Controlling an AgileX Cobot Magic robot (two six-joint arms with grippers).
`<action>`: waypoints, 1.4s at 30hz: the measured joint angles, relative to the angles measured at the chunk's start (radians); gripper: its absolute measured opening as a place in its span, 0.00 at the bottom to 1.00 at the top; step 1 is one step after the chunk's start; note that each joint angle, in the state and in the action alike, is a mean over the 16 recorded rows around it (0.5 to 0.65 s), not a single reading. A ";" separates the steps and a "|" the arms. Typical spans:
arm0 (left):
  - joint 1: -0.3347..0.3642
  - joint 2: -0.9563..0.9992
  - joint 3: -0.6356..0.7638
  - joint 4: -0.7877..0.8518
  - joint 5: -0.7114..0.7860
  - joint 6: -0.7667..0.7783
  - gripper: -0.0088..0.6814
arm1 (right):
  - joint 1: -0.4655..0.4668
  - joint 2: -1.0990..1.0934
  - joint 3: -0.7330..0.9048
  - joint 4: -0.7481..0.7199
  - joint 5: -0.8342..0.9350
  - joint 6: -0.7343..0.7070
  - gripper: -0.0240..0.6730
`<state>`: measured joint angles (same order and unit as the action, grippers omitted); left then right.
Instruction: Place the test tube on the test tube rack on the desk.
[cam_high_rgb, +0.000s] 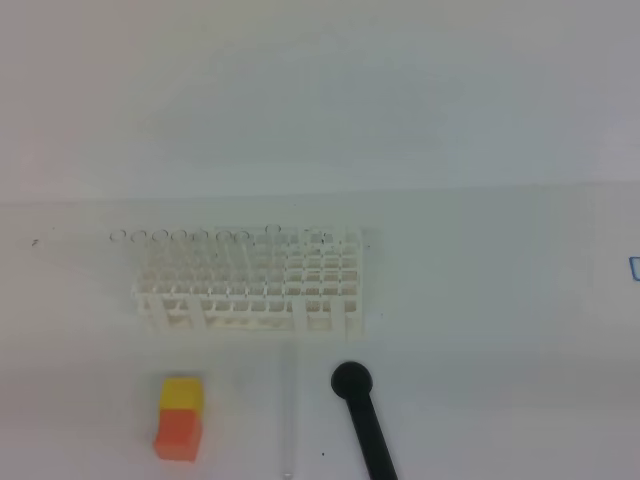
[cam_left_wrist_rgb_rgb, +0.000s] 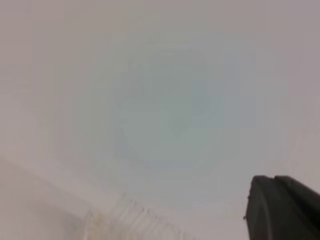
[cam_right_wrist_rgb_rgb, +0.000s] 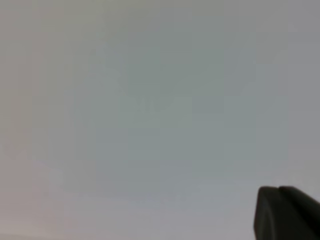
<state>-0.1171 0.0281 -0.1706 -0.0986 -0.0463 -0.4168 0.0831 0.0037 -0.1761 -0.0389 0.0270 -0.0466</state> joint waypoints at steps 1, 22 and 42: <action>0.000 0.012 -0.033 -0.003 0.040 -0.006 0.01 | 0.000 0.009 -0.035 -0.004 0.041 0.000 0.03; -0.001 0.597 -0.396 -0.313 0.754 0.462 0.01 | 0.000 0.401 -0.529 0.067 0.844 0.000 0.03; -0.453 1.343 -0.548 -0.337 0.589 0.468 0.08 | 0.000 0.451 -0.528 0.107 1.030 -0.006 0.05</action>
<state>-0.5703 1.3708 -0.7184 -0.4359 0.5426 0.0514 0.0831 0.4547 -0.7038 0.0681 1.0565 -0.0523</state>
